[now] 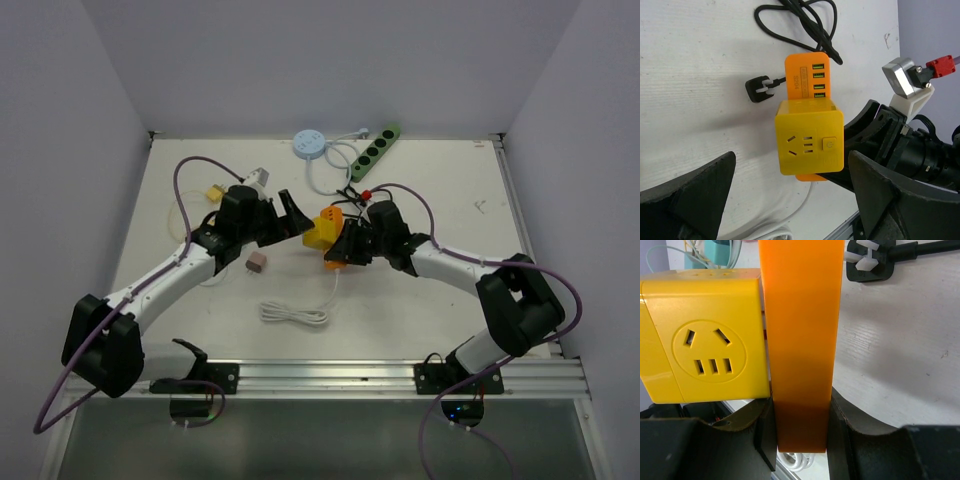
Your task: Pull the plug off the socket
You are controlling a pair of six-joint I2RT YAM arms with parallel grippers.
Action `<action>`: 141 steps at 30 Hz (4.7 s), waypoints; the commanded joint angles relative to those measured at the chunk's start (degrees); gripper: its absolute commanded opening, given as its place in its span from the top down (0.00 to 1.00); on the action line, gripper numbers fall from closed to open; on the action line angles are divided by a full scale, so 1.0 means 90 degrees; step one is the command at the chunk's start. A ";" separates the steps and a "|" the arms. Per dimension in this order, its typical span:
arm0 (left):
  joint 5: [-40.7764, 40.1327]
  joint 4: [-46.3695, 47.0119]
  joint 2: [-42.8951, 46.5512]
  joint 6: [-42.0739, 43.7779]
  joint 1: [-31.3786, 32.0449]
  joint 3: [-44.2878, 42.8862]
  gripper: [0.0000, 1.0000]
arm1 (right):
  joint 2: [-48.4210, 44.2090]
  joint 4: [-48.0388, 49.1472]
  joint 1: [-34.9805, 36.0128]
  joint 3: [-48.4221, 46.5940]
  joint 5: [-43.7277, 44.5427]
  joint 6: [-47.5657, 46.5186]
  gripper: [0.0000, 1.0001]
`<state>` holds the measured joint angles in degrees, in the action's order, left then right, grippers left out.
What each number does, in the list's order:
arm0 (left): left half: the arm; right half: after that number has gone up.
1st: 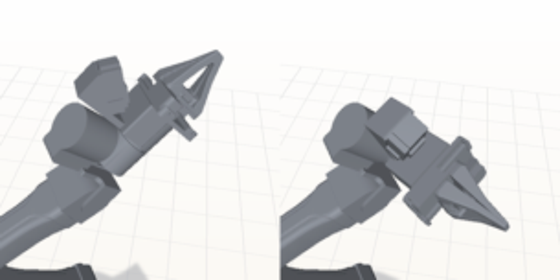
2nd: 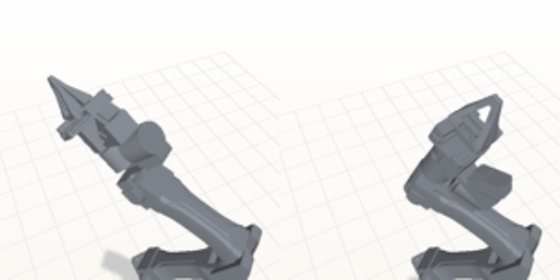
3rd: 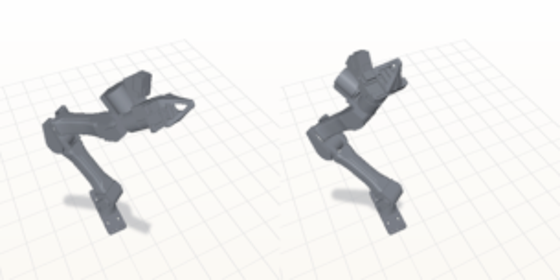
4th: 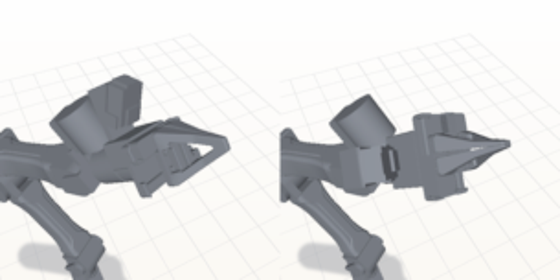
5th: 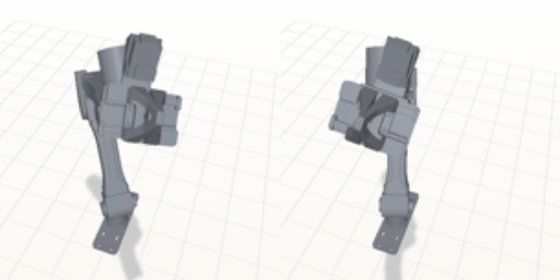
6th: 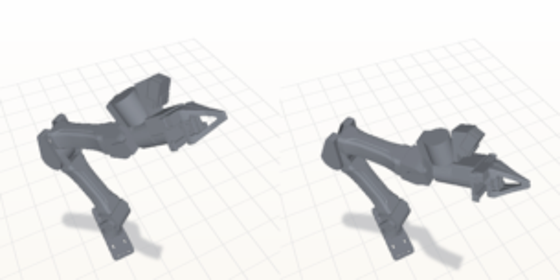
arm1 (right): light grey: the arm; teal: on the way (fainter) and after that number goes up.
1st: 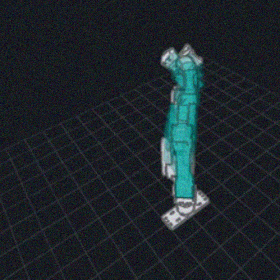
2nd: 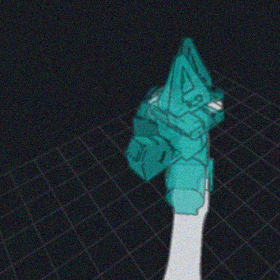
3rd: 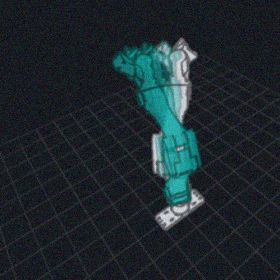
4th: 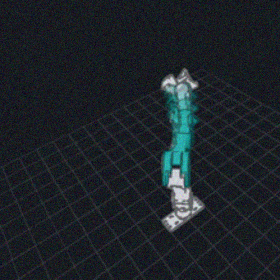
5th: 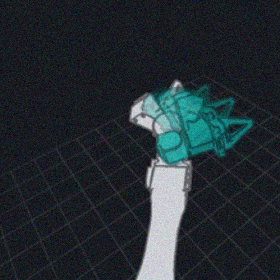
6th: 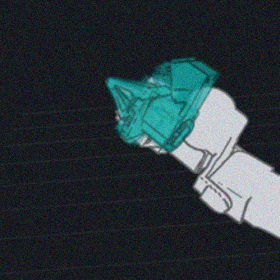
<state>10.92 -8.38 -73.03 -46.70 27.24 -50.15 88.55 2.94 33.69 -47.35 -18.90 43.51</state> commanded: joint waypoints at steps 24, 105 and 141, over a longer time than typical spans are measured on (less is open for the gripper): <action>-0.0783 0.0648 -0.0860 0.0179 0.0840 -0.0463 0.87 | 0.0004 0.0250 0.0143 0.0212 0.0331 -0.0430 1.00; -0.3370 -0.3511 0.1376 0.2034 -0.1494 -0.1506 0.00 | 0.2438 -0.2784 -0.3919 -0.4123 0.0604 -0.1552 0.01; -0.7414 -0.4352 0.2080 0.3509 -0.0342 -0.6215 0.00 | -0.3882 -0.4370 -0.3929 -0.5081 0.3497 -0.3399 0.01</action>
<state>-51.29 -48.12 -53.54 -17.39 22.70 -103.92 52.73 -38.13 -1.83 -94.54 12.64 14.04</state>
